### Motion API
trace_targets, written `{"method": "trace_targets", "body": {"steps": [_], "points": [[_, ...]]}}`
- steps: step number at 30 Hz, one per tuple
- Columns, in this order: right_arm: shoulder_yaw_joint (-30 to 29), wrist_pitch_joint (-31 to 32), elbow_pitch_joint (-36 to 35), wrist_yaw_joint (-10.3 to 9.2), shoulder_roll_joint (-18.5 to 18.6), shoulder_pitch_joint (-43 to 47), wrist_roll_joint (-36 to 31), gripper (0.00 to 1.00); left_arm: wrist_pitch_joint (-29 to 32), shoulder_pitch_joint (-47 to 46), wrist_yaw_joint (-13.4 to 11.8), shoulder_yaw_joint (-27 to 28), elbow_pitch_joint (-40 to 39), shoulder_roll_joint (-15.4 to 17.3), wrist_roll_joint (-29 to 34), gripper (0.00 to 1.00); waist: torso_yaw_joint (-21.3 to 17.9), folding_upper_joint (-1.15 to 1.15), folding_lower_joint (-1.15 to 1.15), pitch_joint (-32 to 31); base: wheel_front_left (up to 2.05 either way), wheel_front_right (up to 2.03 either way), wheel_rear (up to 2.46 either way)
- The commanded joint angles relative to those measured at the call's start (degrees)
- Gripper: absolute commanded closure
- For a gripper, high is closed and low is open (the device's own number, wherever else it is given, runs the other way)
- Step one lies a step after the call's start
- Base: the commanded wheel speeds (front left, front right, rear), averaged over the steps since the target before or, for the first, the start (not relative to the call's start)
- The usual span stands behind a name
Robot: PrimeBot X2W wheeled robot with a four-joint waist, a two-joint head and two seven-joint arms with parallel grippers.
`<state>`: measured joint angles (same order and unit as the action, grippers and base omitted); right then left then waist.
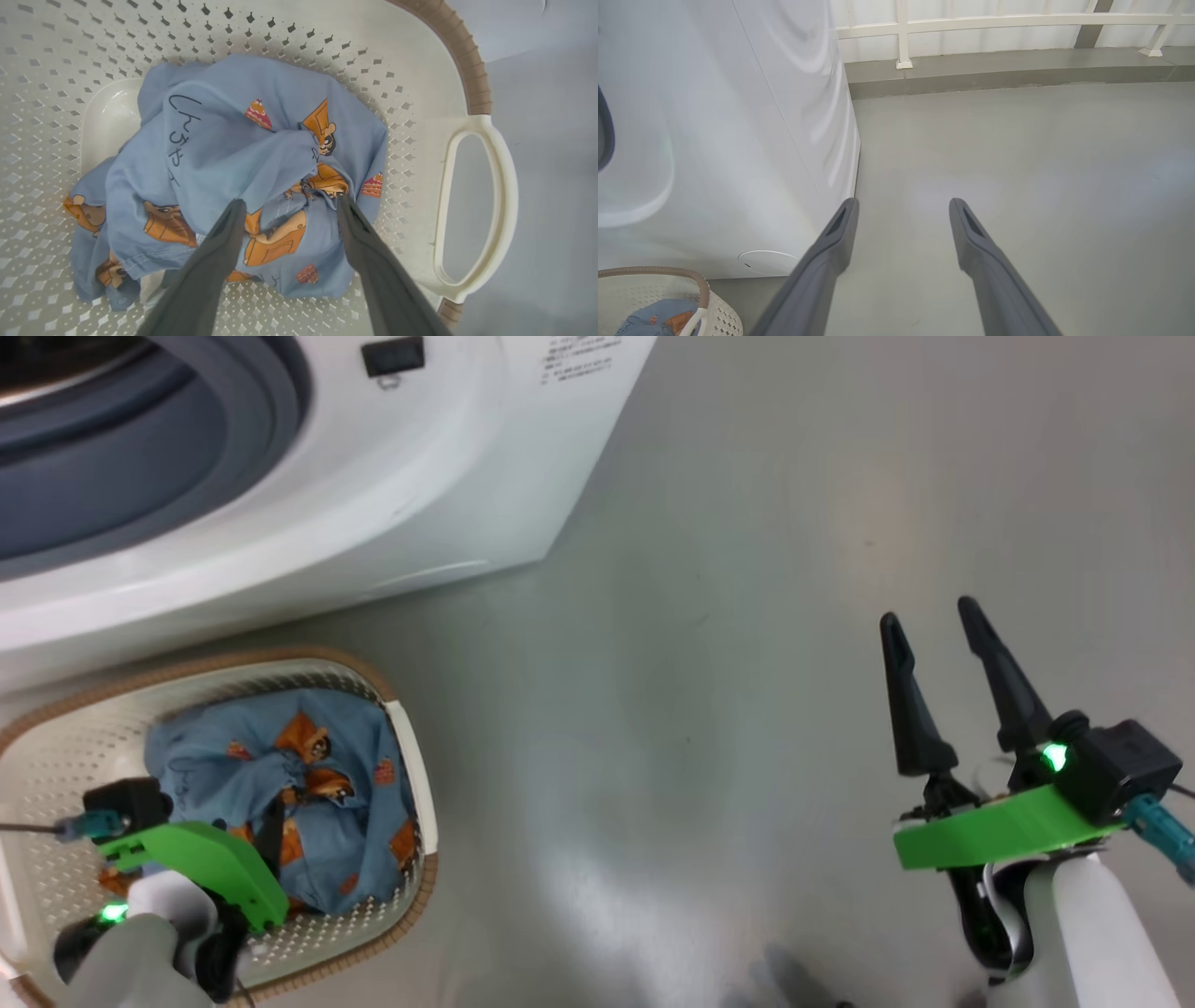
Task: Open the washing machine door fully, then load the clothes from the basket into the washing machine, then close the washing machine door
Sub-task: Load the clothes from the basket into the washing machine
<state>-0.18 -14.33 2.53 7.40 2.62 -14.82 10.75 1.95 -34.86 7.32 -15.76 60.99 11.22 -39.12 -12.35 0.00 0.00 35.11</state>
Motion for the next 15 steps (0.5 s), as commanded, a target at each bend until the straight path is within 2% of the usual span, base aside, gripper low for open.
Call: {"method": "trace_targets", "body": {"steps": [1, 7, 15], "points": [[1.19, -0.67, -1.76, 0.09, 0.26, -0.78, 0.09, 0.00, -0.12, -0.49, 0.16, 0.96, 0.33, 2.73, -0.51, 0.00, -0.75, 0.00, 0.00, 2.13, 0.00, 0.00, 0.00], [0.67, -0.67, -3.04, 0.09, 0.26, -1.53, -0.32, 0.00, -0.92, -3.84, 0.16, -0.11, 3.59, 4.12, -1.80, 0.00, -0.96, 0.00, 0.00, 4.65, 0.00, 0.00, 0.00], [-0.10, -0.67, -4.13, 0.09, 0.26, -1.82, -0.40, 0.00, -1.44, -7.11, 0.16, -2.62, 6.83, 4.31, -2.99, 0.00, -0.84, 0.00, 0.00, 6.68, 0.00, 0.00, 0.00]]}}
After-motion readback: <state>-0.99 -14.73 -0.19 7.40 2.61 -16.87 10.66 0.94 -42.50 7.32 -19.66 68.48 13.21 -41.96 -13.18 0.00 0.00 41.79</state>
